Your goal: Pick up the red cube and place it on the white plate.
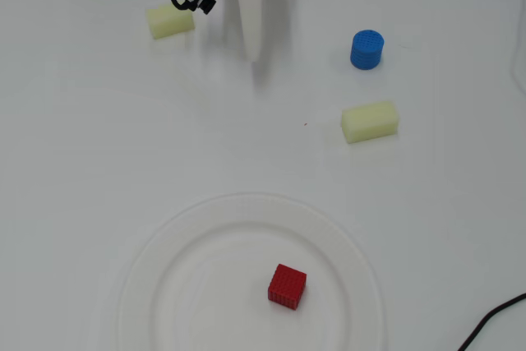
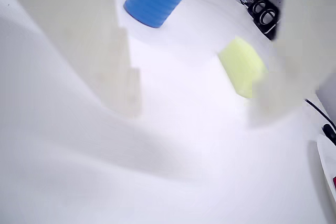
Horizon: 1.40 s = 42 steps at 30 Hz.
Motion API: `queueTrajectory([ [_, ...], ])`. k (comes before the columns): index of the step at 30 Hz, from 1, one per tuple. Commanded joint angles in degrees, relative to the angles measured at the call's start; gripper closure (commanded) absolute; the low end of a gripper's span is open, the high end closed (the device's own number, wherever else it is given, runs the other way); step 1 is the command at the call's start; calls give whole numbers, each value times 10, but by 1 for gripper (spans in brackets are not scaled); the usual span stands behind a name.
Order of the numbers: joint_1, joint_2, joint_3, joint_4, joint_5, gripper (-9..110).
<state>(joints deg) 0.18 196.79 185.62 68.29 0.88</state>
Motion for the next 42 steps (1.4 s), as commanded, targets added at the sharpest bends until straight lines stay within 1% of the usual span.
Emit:
queueTrajectory([
  [1,-1,5,-2,3,-4,102],
  [15,-1,5,-2,4,-4,101],
  [17,-1,5,-2,4,-4,95],
  [18,-1,5,-2,4,-4,94],
  [42,0,5,-2,4,-3,94],
])
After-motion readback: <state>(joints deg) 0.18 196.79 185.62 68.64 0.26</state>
